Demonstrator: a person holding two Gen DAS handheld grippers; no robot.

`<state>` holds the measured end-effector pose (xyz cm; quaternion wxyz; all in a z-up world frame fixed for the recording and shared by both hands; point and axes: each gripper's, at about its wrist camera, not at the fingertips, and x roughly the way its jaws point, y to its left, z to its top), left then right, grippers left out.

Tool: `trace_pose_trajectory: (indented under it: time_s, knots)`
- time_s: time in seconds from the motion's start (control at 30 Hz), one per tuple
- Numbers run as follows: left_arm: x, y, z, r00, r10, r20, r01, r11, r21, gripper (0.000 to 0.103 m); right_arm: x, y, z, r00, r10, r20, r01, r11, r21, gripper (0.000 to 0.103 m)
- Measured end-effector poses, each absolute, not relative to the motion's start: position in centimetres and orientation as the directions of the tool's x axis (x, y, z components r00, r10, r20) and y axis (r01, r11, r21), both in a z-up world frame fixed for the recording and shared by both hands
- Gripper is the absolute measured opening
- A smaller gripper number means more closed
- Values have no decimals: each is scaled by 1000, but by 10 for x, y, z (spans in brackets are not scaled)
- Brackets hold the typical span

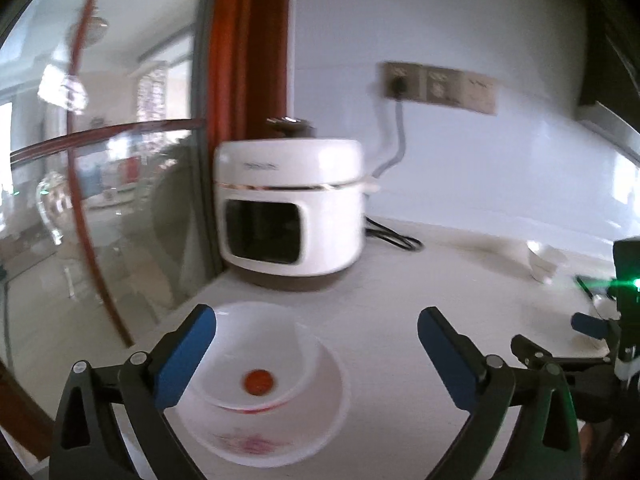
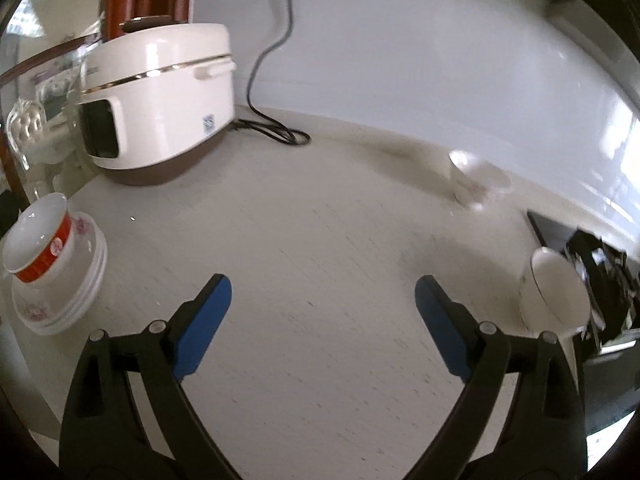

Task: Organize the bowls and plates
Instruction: 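Move both grippers back to the white bowls beside the stove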

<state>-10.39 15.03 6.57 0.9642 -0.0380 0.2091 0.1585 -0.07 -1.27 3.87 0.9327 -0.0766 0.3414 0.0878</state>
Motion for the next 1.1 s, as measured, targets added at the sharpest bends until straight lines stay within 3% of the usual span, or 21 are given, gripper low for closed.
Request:
trace_pose_trajectory:
  time_s: [0.1, 0.33, 0.57, 0.87, 1.1]
  knots:
    - [-89, 135, 59, 852, 241, -465, -264, 964, 15, 102, 0, -32, 34, 720, 132, -682, -209, 977, -32, 94]
    - [-56, 102, 37, 813, 70, -578, -141, 987, -79, 102, 1, -73, 28, 702, 140, -698, -174, 984, 21, 94]
    - [-21, 71, 40, 798, -54, -601, -52, 986, -157, 102, 12, -111, 38, 693, 173, -700, -143, 985, 101, 94]
    - [37, 5, 58, 754, -233, -614, 107, 966, -236, 101, 58, -160, 64, 679, 121, -724, -73, 993, 98, 94]
    - [98, -30, 73, 726, -283, -627, 148, 954, -260, 97, 108, -210, 78, 646, 103, -756, -37, 994, 104, 94]
